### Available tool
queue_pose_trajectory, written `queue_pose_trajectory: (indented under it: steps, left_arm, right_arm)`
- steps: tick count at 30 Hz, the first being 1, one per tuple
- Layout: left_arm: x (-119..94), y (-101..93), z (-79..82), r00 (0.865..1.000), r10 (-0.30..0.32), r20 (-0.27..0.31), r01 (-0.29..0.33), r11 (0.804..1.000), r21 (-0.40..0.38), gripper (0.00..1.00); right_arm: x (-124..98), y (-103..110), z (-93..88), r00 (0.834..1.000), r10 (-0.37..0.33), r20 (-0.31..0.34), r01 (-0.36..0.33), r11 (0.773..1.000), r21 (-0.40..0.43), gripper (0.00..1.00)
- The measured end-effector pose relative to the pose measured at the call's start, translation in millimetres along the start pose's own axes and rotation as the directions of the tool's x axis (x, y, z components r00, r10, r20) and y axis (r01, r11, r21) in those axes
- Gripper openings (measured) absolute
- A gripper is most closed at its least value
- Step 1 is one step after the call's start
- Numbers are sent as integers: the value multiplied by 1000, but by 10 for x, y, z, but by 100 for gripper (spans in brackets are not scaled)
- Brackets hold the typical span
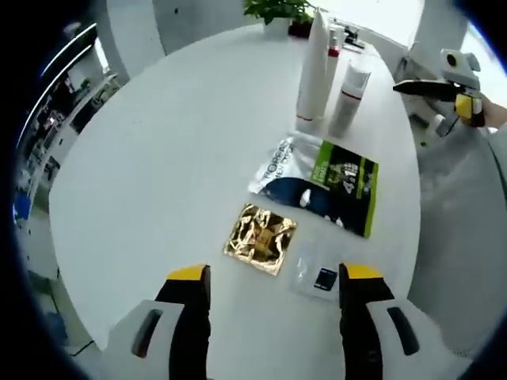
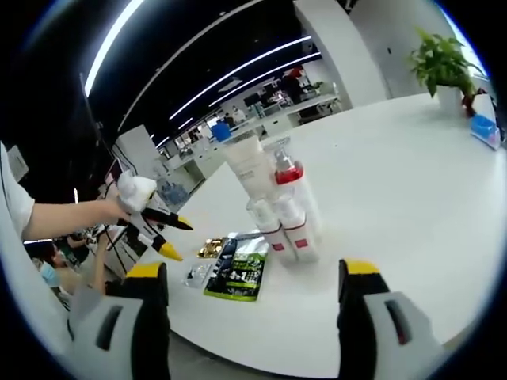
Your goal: Arrange the skincare products in the storage area until every visible bottle or jar stands upright without overlapping.
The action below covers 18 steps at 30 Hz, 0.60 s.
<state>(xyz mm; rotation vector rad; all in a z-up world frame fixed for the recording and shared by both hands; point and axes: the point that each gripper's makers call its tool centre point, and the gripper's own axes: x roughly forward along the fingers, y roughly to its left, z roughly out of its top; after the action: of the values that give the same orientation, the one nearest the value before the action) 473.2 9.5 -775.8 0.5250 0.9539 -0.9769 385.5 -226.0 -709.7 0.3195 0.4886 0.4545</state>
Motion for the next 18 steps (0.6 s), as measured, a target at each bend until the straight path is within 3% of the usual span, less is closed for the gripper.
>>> queue_pose_trajectory:
  steps: [8, 11, 15, 18]
  left_arm:
    - [-131, -223, -62, 995, 14, 102, -1, 992, -122, 76]
    - [-181, -303, -75, 988, 32, 151, -6, 985, -170, 79]
    - [-257, -443, -76, 970, 69, 234, -7, 967, -255, 83]
    - [-303, -553, -127, 963, 77, 257, -2, 960, -279, 85]
  right_arm:
    - [-3, 1, 11, 1000, -2, 0, 2, 1000, -19, 92]
    - [-3, 20, 18, 1000, 1, -1, -1, 1000, -25, 94]
    - [-1, 96, 54, 1000, 14, 0, -14, 999, -35, 97]
    - [-5, 130, 70, 1000, 17, 1, -17, 999, -46, 100]
